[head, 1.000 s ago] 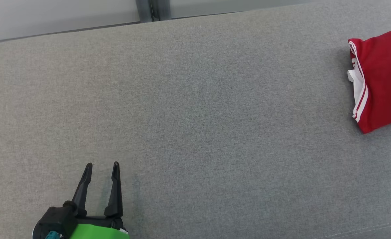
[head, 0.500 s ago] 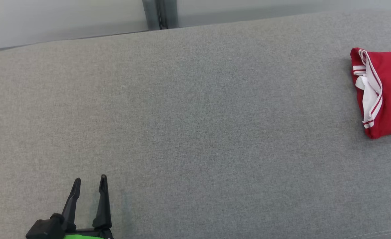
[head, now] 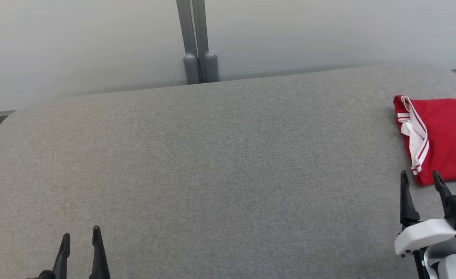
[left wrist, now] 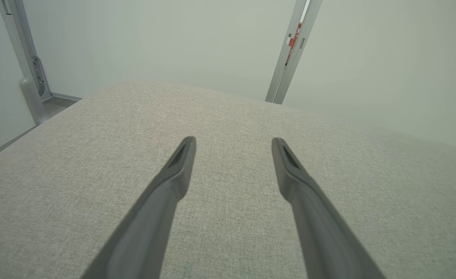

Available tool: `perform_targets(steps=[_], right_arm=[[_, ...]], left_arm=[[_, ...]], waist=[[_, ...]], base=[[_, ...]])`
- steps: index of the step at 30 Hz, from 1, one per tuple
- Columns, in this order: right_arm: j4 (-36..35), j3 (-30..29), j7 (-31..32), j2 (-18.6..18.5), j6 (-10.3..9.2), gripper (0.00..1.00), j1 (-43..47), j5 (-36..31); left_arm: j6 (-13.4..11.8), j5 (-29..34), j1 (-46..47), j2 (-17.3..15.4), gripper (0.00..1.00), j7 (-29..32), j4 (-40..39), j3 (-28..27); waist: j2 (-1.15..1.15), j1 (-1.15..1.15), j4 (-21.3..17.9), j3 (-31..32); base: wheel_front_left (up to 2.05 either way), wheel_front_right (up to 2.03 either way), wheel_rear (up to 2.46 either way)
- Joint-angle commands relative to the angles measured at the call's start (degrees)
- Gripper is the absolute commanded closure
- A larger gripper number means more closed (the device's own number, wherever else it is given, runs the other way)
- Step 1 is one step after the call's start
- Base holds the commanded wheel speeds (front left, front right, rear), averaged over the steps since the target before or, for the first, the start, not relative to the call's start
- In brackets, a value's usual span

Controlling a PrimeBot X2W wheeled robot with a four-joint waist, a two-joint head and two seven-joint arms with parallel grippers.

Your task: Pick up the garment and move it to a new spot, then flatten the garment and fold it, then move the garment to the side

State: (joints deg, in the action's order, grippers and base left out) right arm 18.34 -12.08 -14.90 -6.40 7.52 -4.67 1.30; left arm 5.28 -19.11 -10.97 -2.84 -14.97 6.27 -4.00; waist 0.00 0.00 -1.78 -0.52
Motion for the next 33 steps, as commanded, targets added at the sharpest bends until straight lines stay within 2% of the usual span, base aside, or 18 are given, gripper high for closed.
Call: perform_targets(steps=[1, 6, 15, 16, 19, 33], right_arm=[[-2.3, 0.1, -0.2, 0.6, -0.05, 0.0, 1.8, -0.4], [-6.6, 2.8, -0.3, 2.9, -0.05, 0.0, 7.4, -0.6], [-8.0, 5.2, -0.3, 3.4, -0.05, 0.0, 9.7, -0.7], [-7.7, 5.3, -0.1, 3.4, -0.01, 1.0, 9.1, -0.5], [-6.4, 5.5, 0.0, 3.9, 0.0, 1.0, 9.2, -0.5], [-5.8, 5.2, 4.2, 3.8, -0.01, 1.0, 6.9, 16.3]], left_arm=[[0.5, 0.2, 0.3, -0.2, 0.0, -0.3, 0.8, -0.2], [1.3, 0.9, 2.1, -0.2, 0.0, -0.3, 3.8, -0.5], [1.6, -0.6, 3.8, -0.2, 0.0, -0.3, 6.7, 0.0], [1.5, -0.1, 3.2, 0.0, 1.0, 0.0, 6.8, 0.1], [1.5, -0.1, 2.7, 0.3, 1.0, 0.3, 8.2, 0.3], [1.7, -13.6, 5.6, 0.2, 1.0, 4.3, 8.2, -0.3]], waist=[[0.0, 0.0, 1.0, 1.0], [0.0, 0.0, 2.0, 1.7], [0.0, 0.0, 2.6, 2.5], [0.0, 0.0, 2.4, 2.4], [0.0, 0.0, 2.5, 2.5], [0.0, 0.0, 2.4, 2.2]], base=[[0.0, 0.0, 0.0], [0.0, 0.0, 0.0], [0.0, 0.0, 0.0], [0.0, 0.0, 0.0], [0.0, 0.0, 0.0], [0.0, 0.0, 0.0]])
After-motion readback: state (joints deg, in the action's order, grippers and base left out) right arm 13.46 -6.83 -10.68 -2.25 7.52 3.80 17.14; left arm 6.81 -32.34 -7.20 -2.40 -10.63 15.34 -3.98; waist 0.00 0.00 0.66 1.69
